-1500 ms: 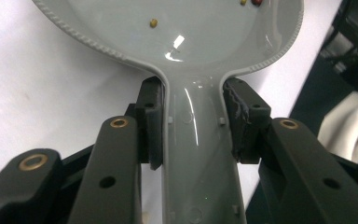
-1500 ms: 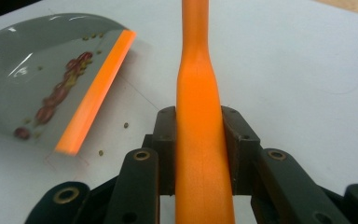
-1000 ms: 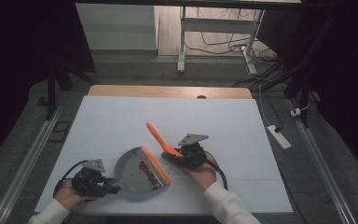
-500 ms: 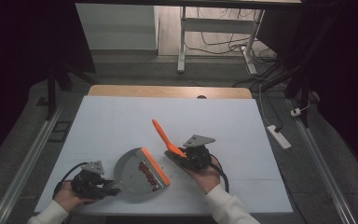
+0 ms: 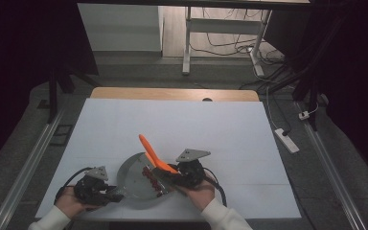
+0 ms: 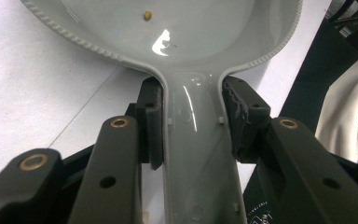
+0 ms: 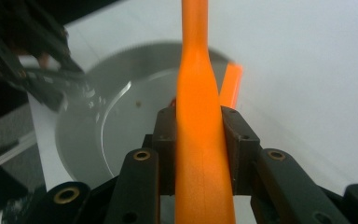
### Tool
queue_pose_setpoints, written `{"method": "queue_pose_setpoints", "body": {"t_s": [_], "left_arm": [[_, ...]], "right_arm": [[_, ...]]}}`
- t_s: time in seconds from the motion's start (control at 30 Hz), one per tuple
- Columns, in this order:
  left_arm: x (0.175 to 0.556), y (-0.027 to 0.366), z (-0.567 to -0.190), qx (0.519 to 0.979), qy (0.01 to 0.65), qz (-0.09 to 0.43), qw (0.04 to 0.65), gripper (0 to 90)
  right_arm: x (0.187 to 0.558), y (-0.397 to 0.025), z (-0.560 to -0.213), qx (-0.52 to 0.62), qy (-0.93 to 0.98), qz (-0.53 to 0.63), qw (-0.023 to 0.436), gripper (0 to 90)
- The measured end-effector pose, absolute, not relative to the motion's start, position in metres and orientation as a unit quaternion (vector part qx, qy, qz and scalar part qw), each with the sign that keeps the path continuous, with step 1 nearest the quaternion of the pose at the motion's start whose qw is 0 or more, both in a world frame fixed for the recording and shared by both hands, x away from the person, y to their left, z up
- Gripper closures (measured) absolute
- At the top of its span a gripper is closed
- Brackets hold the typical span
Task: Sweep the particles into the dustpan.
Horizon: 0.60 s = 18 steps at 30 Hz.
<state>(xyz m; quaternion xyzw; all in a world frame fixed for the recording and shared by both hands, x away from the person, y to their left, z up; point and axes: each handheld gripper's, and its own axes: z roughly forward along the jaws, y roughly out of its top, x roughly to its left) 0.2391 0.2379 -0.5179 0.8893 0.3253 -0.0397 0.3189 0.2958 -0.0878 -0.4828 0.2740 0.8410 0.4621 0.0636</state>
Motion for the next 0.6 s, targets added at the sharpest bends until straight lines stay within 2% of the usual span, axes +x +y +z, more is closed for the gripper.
{"method": "queue_pose_setpoints", "body": {"t_s": [0.23,0.6], "left_arm": [[0.238,0.239,-0.518,0.891,0.32,-0.043,0.319,61.7],[0.233,0.241,-0.521,0.873,0.339,-0.019,0.35,61.7]], "right_arm": [[0.304,-0.123,-0.477,0.309,0.836,0.437,0.12,70.6],[0.311,-0.16,-0.47,0.321,0.821,0.456,0.123,70.5]]}}
